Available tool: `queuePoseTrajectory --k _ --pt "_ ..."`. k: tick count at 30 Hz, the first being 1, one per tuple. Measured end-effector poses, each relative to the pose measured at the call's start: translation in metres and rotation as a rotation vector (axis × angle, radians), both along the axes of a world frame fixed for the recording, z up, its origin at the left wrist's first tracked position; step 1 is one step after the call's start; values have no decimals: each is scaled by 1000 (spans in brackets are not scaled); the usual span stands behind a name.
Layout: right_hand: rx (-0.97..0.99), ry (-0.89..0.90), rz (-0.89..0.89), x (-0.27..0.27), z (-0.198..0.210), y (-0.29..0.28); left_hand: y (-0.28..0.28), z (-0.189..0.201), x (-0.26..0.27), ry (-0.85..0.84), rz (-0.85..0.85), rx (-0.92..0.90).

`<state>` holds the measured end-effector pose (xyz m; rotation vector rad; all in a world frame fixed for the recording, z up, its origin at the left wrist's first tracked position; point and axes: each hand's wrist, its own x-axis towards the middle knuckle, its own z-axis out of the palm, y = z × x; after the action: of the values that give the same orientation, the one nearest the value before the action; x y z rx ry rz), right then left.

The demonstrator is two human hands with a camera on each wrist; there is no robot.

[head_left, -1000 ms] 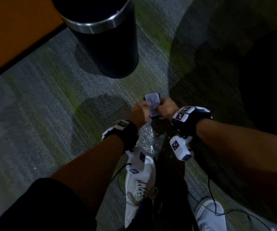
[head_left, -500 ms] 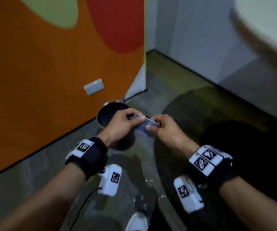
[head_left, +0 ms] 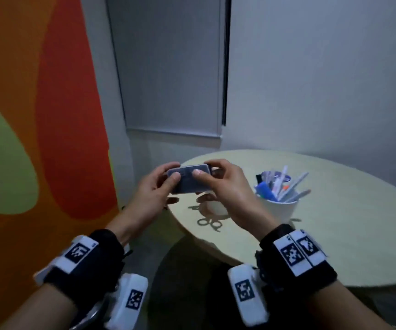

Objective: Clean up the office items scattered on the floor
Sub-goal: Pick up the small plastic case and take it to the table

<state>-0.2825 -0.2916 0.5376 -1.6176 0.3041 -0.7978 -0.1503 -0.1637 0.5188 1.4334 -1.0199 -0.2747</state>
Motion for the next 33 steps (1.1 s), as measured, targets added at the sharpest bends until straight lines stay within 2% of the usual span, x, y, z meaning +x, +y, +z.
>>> queuePoseTrajectory --k 3,6,10,12,15,21,24,29,33 --pt "-126 -11 -118 -35 36 -34 -33 9 -27 -191 -62 58" --pt "-231 45 -221 -58 65 -73 -60 9 -39 -460 41 205" --pt "-335 209 -257 -65 84 -117 -81 5 -48 -649 93 343" --pt "-393 310 -246 -56 83 -130 -88 -2 -46 -701 101 421" --pt "-513 414 -235 -36 80 -135 -95 -13 -39 -660 117 500" --pt "-701 547 -227 2 81 -133 -100 -17 -27 -668 151 466" --pt "-753 621 -200 8 88 -136 -102 -15 -17 -756 228 406" --pt "-740 681 -153 -20 110 -149 -105 -6 -17 -1009 259 328" --pt "-751 722 -155 -66 130 -165 -122 2 -47 -1152 128 224"
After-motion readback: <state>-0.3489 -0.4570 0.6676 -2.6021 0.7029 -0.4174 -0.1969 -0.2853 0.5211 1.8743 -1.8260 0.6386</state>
